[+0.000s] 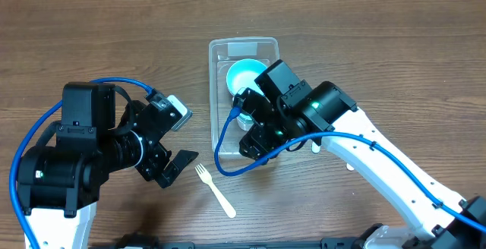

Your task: Pack container

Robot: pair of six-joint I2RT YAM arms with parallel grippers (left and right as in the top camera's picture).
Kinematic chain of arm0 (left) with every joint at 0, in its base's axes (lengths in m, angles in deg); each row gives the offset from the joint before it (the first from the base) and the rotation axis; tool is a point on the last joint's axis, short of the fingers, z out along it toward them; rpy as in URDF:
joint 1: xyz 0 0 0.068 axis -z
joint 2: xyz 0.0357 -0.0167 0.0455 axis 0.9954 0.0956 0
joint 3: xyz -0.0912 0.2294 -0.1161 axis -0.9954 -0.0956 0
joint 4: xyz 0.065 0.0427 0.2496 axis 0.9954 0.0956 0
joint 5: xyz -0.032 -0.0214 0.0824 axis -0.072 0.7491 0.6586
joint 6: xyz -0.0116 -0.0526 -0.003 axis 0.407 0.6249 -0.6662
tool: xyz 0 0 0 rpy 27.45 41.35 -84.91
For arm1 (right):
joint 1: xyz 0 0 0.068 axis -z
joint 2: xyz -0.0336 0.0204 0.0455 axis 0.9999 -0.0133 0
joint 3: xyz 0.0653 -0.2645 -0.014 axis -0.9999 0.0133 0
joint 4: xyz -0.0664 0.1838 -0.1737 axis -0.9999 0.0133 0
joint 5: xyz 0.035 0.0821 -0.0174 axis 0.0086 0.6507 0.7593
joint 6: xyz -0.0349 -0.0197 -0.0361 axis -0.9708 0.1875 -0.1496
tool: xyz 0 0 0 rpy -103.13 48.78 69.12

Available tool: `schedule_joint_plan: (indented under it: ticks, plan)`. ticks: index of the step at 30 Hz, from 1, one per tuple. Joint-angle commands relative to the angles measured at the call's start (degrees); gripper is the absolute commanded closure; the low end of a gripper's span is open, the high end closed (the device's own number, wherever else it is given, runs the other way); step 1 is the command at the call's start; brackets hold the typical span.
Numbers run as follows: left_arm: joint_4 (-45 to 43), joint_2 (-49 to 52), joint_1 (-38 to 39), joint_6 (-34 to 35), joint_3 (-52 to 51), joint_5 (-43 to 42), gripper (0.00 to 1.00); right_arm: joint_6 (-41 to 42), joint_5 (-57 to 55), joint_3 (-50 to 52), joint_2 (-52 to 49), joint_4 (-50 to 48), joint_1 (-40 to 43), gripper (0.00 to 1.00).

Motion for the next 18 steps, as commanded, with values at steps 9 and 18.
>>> schedule_joint_plan:
  ticks: [9, 18]
  plan:
    - [-0.02, 0.07, -0.02, -1.25, 0.59, -0.46, 0.00, 16.41, -17.59, 3.98, 21.14, 2.36, 5.62, 0.13]
    - [-1.75, 0.07, 0.02, -1.20, 0.59, -1.27, 0.00, 19.61, -14.51, 12.04, 31.17, 4.39, 16.79, 0.00]
